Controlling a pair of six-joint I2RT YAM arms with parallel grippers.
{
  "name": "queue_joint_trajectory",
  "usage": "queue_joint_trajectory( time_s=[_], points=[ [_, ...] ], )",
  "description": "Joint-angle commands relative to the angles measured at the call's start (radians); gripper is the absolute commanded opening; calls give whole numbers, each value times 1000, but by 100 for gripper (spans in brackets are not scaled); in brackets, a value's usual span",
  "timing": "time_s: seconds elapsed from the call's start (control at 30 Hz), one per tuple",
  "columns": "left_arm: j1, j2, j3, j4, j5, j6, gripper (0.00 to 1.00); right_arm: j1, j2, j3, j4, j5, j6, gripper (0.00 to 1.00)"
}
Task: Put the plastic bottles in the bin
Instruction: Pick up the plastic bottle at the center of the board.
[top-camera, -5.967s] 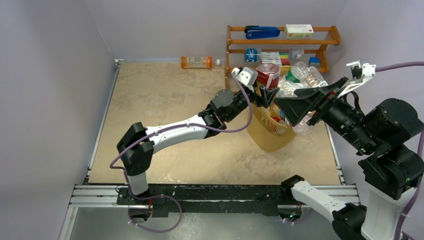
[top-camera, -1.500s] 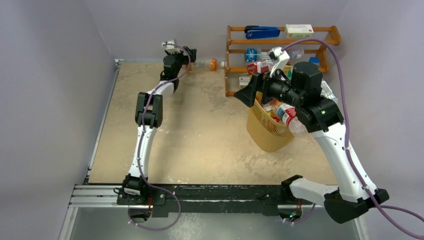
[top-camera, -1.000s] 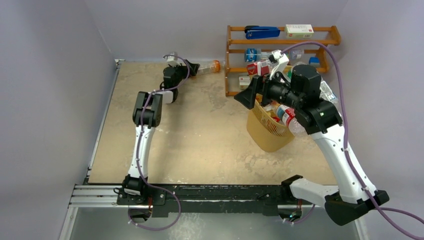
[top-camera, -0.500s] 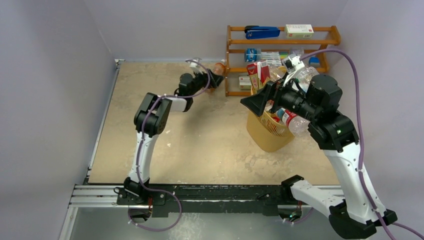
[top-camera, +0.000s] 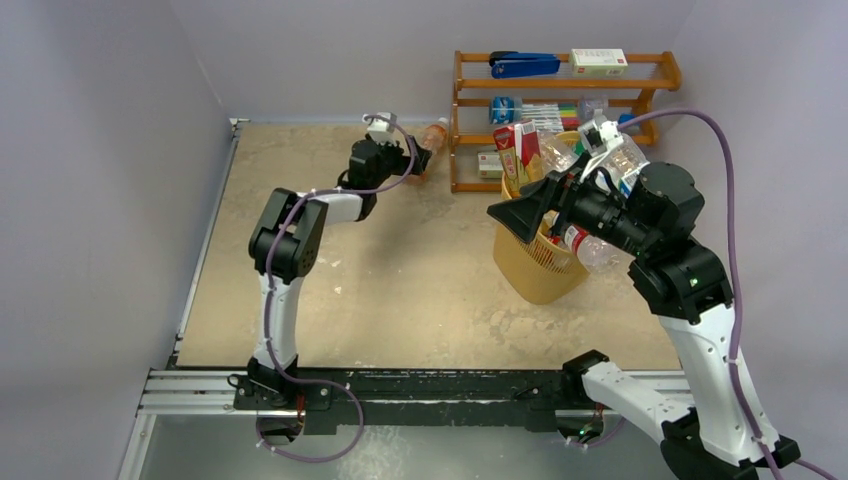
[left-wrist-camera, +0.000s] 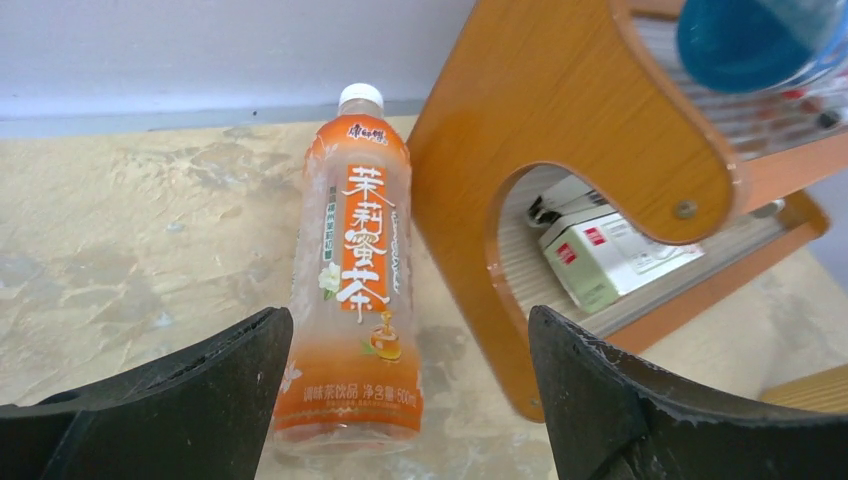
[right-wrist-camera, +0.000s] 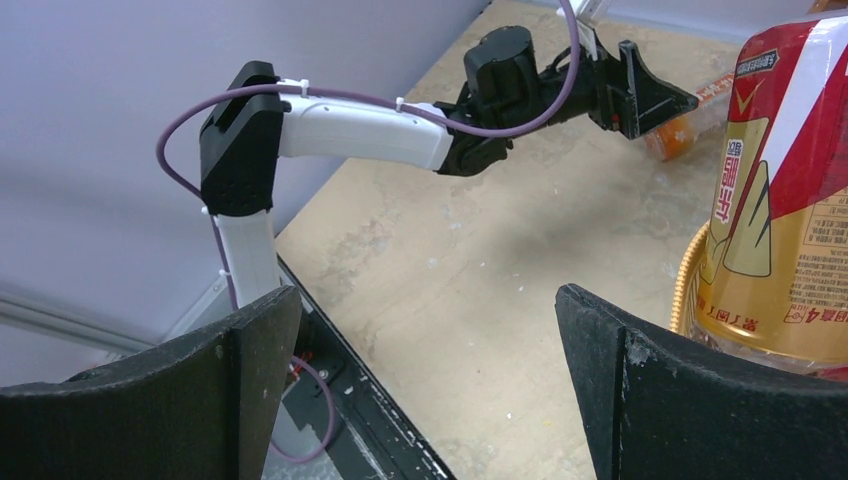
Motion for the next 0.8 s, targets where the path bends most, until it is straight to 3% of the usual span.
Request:
queue_joint_trajectory(
  time_s=[0.0, 0.2, 0.43, 0.5, 0.67, 0.77],
  points=[
    [-5, 43, 120, -119, -27, 102, 88, -2, -5, 39, -3, 3, 11, 100],
    [-4, 183, 262, -209, 35, 135, 90, -2, 8, 61, -14, 14, 6, 100],
    [-5, 236, 273, -265, -115, 169, 90, -2, 6, 77, -33, 30, 7, 100],
    [-6, 235, 264, -275, -137, 164, 82, -2, 4, 91, -48, 43, 4, 100],
    [-4, 214, 229, -272, -148, 115, 47, -2, -12, 145, -96, 85, 2, 100],
    [-4, 172, 183, -258, -152, 76, 39, -2, -34, 165, -122, 118, 16, 100]
  ],
)
